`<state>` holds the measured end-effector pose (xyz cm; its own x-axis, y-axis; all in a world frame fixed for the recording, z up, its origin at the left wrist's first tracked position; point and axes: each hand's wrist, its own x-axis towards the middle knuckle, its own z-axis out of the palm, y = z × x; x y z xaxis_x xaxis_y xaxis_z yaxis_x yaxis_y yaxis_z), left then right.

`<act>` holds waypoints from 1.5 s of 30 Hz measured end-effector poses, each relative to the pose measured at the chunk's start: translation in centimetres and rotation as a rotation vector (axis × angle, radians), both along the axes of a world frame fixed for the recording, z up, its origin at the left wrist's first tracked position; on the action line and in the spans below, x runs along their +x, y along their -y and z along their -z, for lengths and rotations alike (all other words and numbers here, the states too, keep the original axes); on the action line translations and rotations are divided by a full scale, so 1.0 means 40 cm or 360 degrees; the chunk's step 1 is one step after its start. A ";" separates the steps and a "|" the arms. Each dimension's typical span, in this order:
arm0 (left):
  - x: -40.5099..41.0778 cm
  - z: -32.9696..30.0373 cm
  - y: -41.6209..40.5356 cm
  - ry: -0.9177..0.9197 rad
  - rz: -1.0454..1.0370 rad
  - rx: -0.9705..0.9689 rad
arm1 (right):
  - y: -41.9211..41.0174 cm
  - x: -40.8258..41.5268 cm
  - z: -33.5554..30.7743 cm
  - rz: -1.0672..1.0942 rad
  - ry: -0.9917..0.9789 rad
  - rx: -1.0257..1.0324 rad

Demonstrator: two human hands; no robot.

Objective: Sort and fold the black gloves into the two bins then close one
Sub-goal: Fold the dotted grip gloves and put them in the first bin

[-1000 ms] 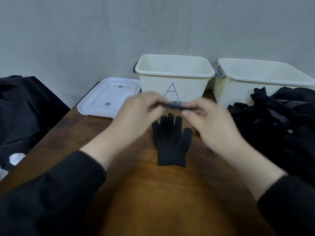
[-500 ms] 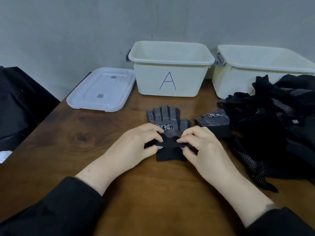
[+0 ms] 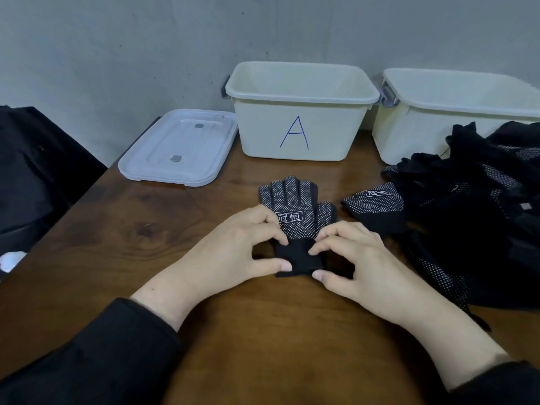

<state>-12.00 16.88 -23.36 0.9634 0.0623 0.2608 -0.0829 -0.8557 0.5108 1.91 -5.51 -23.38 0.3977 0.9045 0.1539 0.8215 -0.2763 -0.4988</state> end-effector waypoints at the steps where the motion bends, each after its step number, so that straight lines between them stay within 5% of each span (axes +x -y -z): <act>1: 0.001 0.003 0.001 -0.0041 0.0020 0.0086 | -0.001 0.001 0.001 -0.0011 0.0018 -0.0005; 9: 0.002 0.005 0.021 0.0103 0.0050 0.0447 | -0.009 -0.011 -0.002 0.0097 -0.0057 0.0139; 20: 0.000 -0.001 0.008 0.0024 0.0104 0.0309 | 0.002 0.017 -0.022 -0.0164 0.0004 -0.0141; 24: 0.001 -0.008 0.017 0.0020 0.0097 0.0337 | -0.012 0.018 -0.016 -0.0199 0.0333 -0.0059; 30: 0.012 -0.011 0.031 0.0000 -0.0003 0.0426 | -0.036 0.003 -0.018 -0.0024 0.0146 0.0142; 35: 0.010 -0.015 0.018 0.0029 -0.0045 0.0104 | -0.025 0.003 -0.020 -0.0068 0.0090 -0.0020; 45: 0.006 -0.024 0.019 -0.0164 -0.0138 -0.0364 | -0.047 0.013 -0.042 0.0130 -0.0320 0.0268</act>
<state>-11.77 16.14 -22.38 0.9727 0.1916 0.1310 0.0481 -0.7185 0.6938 2.43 -3.61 -21.71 0.5062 0.8365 0.2098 0.6795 -0.2371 -0.6944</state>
